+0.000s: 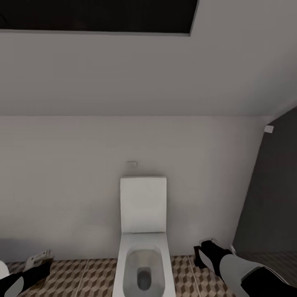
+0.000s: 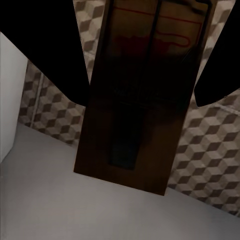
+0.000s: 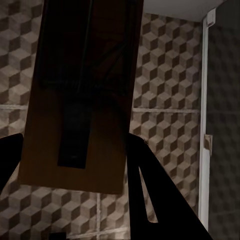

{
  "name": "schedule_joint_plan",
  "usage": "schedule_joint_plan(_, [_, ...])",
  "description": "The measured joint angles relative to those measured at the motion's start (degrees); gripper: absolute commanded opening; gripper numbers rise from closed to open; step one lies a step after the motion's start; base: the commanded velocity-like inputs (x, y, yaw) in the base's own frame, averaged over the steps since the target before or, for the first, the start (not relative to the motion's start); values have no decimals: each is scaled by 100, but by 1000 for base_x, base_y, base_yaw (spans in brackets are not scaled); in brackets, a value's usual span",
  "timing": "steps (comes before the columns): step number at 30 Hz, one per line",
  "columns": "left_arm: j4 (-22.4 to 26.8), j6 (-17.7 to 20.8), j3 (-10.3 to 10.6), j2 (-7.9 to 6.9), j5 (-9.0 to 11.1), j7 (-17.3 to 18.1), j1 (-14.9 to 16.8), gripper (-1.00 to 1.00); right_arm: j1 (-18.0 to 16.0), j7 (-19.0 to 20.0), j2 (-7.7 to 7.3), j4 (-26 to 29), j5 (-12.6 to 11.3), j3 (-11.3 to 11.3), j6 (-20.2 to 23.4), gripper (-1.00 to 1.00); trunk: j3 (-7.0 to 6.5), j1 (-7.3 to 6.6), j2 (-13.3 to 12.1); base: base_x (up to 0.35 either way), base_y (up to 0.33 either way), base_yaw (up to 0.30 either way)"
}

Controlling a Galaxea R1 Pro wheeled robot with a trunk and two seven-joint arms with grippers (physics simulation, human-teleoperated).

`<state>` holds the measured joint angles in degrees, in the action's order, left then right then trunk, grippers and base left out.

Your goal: Take the four mousetraps from the cabinet in the bathroom and place them on the bathroom floor. Make sure all four end up on the same floor surface, and ensure that at least two of them are either under or directly next to the same bathroom sink.

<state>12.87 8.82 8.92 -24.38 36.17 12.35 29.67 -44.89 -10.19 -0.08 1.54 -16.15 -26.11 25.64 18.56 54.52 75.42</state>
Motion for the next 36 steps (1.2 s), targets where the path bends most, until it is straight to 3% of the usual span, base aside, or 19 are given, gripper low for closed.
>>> schedule_joint_plan(8, [0,0,8,12,-1,0,0,-100,1,-3,2,1,1,-2,1,-100,0,3,0,143,0,0])
schedule_joint_plan(20, [0,0,7,31,0,-8,0,-100,-1,-3,0,0,0,-4,0,-100,0,3,-1,8,-128,0])
schedule_joint_plan(36, [0,0,3,35,0,-9,0,-100,0,-1,5,18,0,-6,2,-100,0,3,-1,0,-14,0])
